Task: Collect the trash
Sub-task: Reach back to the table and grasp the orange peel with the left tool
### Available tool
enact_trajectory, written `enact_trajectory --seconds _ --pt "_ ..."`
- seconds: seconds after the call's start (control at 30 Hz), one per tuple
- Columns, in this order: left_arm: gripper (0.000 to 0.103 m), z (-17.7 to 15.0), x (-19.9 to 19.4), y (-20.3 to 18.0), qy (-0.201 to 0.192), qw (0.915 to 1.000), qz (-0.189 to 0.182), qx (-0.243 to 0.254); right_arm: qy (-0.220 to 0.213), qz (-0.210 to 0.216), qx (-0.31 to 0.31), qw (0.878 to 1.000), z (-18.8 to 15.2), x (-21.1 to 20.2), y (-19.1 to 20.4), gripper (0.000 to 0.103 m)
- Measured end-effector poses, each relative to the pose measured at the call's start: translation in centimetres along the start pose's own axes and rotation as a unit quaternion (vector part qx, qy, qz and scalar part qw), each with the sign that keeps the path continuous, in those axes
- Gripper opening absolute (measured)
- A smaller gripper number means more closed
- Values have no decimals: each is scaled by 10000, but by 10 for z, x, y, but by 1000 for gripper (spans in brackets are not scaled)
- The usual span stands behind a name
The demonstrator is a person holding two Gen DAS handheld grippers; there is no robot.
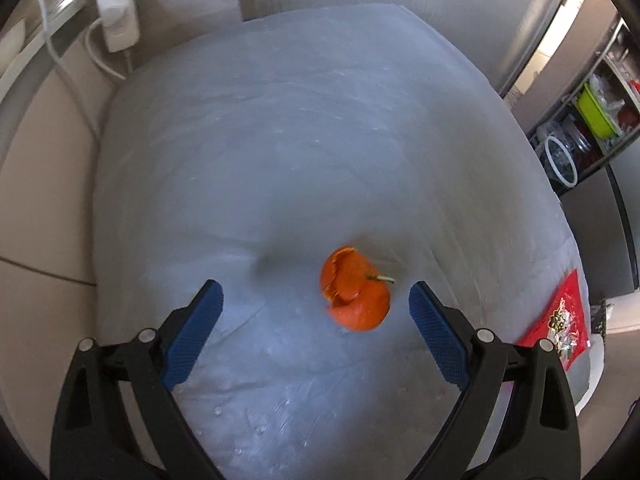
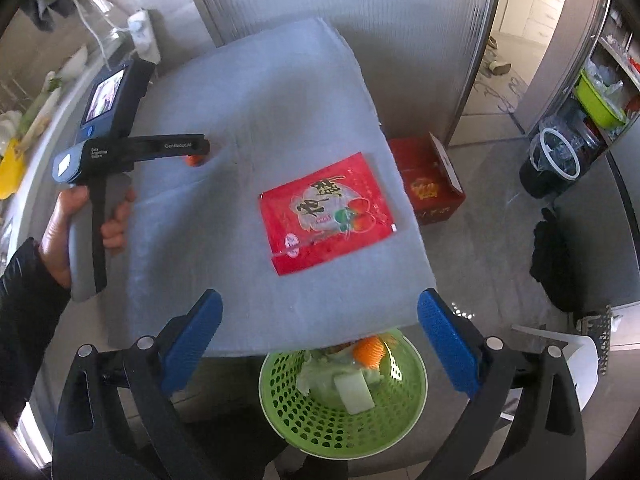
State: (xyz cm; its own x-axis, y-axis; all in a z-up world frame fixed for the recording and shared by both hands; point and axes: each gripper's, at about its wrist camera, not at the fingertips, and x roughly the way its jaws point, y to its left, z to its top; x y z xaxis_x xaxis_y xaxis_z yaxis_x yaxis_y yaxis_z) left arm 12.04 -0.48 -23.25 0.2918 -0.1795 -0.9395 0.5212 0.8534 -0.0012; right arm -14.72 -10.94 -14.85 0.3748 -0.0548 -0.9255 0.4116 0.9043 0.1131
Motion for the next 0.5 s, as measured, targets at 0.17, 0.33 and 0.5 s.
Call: enact_trajectory --seconds 0.17,0.33,0.5 --pt "87 3 6 -1 57 9999 -141 -61 169 -40 -10 9998 6 11 3 98" --pt "78 4 9 1 83 9998 -95 -138 211 -37 -25 9998 11 14 3 98" --pt "30 8 12 2 94 9998 -111 -100 200 -62 -46 9998 14 13 2 98"
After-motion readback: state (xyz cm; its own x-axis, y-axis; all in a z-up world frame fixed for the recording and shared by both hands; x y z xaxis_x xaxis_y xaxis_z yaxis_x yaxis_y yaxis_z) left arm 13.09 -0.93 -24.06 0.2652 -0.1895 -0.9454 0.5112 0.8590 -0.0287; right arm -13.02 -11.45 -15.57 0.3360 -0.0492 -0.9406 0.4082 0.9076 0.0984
